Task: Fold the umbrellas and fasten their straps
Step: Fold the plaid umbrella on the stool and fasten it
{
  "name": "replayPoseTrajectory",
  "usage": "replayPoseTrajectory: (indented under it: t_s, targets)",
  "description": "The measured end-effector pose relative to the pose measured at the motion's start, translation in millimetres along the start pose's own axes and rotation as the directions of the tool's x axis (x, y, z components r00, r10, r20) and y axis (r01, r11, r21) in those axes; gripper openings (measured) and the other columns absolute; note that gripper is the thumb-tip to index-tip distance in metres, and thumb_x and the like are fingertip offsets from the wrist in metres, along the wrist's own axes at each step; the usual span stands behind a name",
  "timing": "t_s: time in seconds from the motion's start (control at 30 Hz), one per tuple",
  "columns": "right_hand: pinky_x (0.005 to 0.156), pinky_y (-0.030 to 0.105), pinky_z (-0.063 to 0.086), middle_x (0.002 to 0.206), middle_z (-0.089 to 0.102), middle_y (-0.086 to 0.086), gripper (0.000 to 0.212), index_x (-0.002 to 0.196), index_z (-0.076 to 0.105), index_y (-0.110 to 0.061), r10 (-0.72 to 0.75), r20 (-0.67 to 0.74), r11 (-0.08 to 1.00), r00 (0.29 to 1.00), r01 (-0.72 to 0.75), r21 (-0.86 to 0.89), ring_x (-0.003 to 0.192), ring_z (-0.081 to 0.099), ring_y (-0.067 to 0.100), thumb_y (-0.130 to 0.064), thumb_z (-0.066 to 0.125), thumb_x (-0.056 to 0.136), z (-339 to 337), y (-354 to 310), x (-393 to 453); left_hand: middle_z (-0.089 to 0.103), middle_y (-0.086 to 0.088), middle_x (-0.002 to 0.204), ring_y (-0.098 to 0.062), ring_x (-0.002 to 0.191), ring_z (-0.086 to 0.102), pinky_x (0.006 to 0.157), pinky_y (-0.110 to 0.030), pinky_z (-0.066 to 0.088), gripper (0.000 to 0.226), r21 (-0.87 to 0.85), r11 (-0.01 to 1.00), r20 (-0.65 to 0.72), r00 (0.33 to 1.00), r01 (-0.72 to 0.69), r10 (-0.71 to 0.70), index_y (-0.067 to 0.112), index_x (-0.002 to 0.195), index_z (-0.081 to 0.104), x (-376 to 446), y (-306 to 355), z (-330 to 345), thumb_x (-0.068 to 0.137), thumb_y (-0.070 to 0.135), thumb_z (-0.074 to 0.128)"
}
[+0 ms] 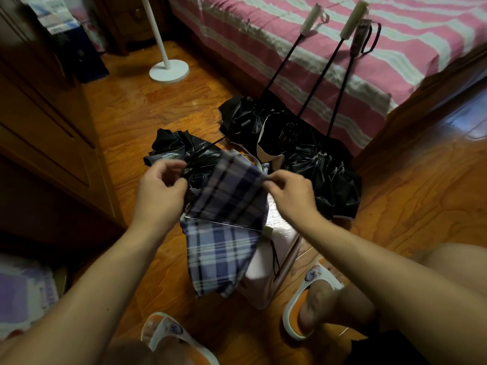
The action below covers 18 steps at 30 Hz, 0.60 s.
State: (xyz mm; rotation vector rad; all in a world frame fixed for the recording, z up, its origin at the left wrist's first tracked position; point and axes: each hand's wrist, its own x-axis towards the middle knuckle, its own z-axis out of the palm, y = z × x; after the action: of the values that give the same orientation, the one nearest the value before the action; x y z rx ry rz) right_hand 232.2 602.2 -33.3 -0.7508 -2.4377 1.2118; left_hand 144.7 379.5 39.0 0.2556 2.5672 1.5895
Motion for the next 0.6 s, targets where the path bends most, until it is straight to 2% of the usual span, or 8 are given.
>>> replayPoseTrajectory:
  t_s: [0.07,0.17,0.23,0.27,0.33,0.43,0.53,0.6]
  targets:
    - [0.076,0.026,0.041,0.095,0.073,-0.005,0.014,0.104,0.075,-0.023,0.179,-0.018,0.983,0.984,-0.180,-0.029,0.096,0.066,0.016,-0.030,0.067,0.094,-8.1,10.6,19.6,0.060,0.003,0.116,-0.007,0.091,0.057,0.072,-0.028,0.049,0.023,0.109,0.973,0.107,0.971,0.205,-0.216,0.023,0.119,0.061,-2.8,-13.0,0.4,0.099,0.012,0.062]
    - [0.077,0.032,0.045,0.101,0.068,0.003,0.012,0.102,0.066,-0.022,0.307,-0.006,0.939,0.952,-0.304,-0.160,0.093,0.063,0.025,-0.027,0.060,0.094,-13.4,18.5,26.7,0.056,-0.002,0.096,-0.015,0.073,0.050,0.060,-0.031,0.041,0.023,0.414,0.813,0.250,0.808,0.409,-0.534,0.019,0.117,0.052,-20.9,-43.3,4.5,0.098,0.026,0.064]
    - [0.072,0.038,0.057,0.092,0.071,0.006,0.003,0.092,0.061,-0.020,0.328,0.186,0.938,0.926,-0.296,-0.181,0.083,0.070,0.028,-0.022,0.060,0.092,-3.8,20.2,9.4,0.052,-0.001,0.089,-0.014,0.067,0.043,0.054,-0.029,0.035,0.032,0.552,0.713,0.294,0.700,0.432,-0.651,0.020,0.120,0.045,-36.5,-66.1,3.5,0.098,0.035,0.062]
    - [0.068,0.038,0.059,0.089,0.073,0.009,0.003,0.089,0.060,-0.018,0.360,0.328,0.933,0.874,-0.325,-0.158,0.081,0.073,0.028,-0.018,0.060,0.092,1.7,20.3,-6.5,0.051,-0.001,0.089,-0.014,0.068,0.044,0.054,-0.030,0.034,0.035,0.581,0.689,0.303,0.671,0.433,-0.677,0.020,0.120,0.042,-42.2,-77.8,1.6,0.097,0.038,0.062]
    - [0.064,0.032,0.059,0.094,0.074,0.010,0.003,0.092,0.062,-0.016,0.430,0.605,0.892,0.670,-0.417,-0.173,0.085,0.074,0.025,-0.014,0.062,0.093,9.5,21.3,-42.3,0.054,-0.002,0.091,-0.017,0.075,0.047,0.061,-0.032,0.037,0.033,0.573,0.694,0.314,0.666,0.435,-0.677,0.020,0.111,0.043,-48.7,-98.3,-4.1,0.094,0.038,0.065]
    - [0.085,0.036,0.062,0.103,0.072,0.005,0.008,0.098,0.066,-0.021,0.453,0.777,0.878,0.437,-0.369,-0.304,0.097,0.071,0.021,-0.017,0.064,0.091,18.7,33.9,-77.6,0.059,-0.009,0.094,-0.021,0.083,0.050,0.069,-0.034,0.038,0.024,0.478,0.751,0.361,0.677,0.456,-0.641,0.018,0.096,0.049,-52.7,-108.5,-7.6,0.089,0.023,0.071]
    - [0.082,0.033,0.059,0.099,0.068,0.005,0.013,0.099,0.064,-0.018,0.425,0.823,0.844,0.377,-0.495,-0.209,0.094,0.067,0.020,-0.007,0.059,0.093,23.1,31.0,-84.1,0.059,-0.012,0.090,-0.022,0.079,0.051,0.067,-0.034,0.038,0.017,0.369,0.809,0.381,0.720,0.457,-0.580,0.014,0.095,0.055,-52.9,-96.3,-6.3,0.090,0.007,0.070]
    - [0.069,0.028,0.052,0.097,0.064,0.006,0.015,0.097,0.060,-0.019,0.438,0.767,0.839,0.470,-0.521,-0.160,0.086,0.062,0.017,-0.005,0.059,0.093,24.7,26.7,-75.4,0.061,-0.013,0.089,-0.024,0.079,0.055,0.073,-0.040,0.045,0.012,0.238,0.869,0.360,0.792,0.433,-0.493,0.011,0.096,0.058,-49.4,-80.7,-7.1,0.092,0.006,0.068]
